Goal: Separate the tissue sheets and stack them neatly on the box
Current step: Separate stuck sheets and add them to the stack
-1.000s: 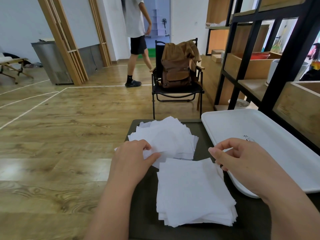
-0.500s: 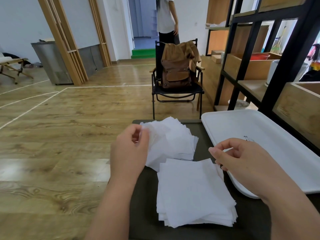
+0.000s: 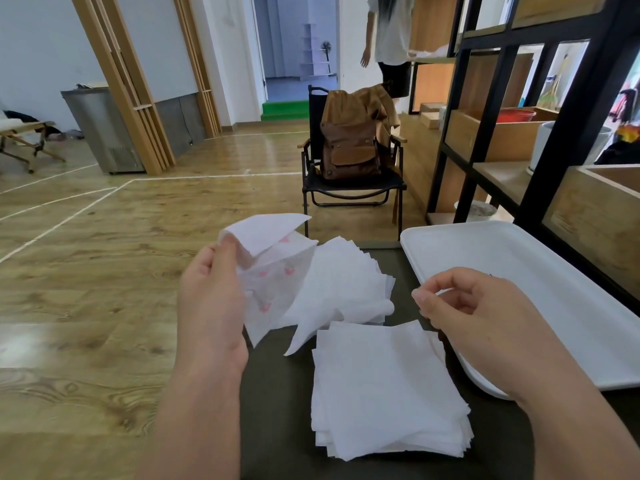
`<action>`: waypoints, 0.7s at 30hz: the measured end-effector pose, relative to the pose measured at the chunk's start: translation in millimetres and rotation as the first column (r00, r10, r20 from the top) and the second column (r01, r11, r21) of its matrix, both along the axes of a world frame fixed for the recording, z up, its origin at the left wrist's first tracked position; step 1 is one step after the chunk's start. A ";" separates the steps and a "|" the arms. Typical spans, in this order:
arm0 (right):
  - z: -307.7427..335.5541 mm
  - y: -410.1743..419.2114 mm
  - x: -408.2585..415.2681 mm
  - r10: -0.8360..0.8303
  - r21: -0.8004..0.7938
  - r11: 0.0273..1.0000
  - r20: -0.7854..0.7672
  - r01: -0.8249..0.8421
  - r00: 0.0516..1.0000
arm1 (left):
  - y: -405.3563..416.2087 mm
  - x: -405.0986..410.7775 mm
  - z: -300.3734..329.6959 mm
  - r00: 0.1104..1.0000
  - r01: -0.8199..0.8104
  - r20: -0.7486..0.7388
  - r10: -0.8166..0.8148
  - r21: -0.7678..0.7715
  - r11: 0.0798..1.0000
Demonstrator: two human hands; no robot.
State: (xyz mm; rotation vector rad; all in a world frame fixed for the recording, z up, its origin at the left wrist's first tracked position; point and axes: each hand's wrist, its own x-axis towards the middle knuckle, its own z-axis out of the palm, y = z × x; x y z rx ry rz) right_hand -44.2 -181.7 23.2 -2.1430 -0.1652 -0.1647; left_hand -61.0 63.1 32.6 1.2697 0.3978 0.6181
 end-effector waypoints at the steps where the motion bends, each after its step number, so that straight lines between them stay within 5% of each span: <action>1: 2.0 2.8 -1.6 0.023 0.029 0.999 0.034 -0.024 0.999 | -1.1 -3.5 4.5 1.000 0.021 0.016 -0.021 0.012 1.000; 13: 13.3 33.4 -17.0 0.220 0.192 0.946 0.218 -0.263 0.951 | -32.5 -13.2 11.3 0.961 0.274 -0.070 -0.269 0.089 0.957; 18: 9.1 32.4 -14.4 0.221 0.113 0.962 0.202 -0.247 0.954 | -32.4 -13.0 11.8 0.968 0.247 -0.054 -0.243 0.081 0.966; 21: 7.0 33.2 -13.5 0.199 0.061 0.975 0.211 -0.216 0.957 | -29.2 -17.4 14.7 0.958 0.287 -0.047 -0.284 0.222 0.932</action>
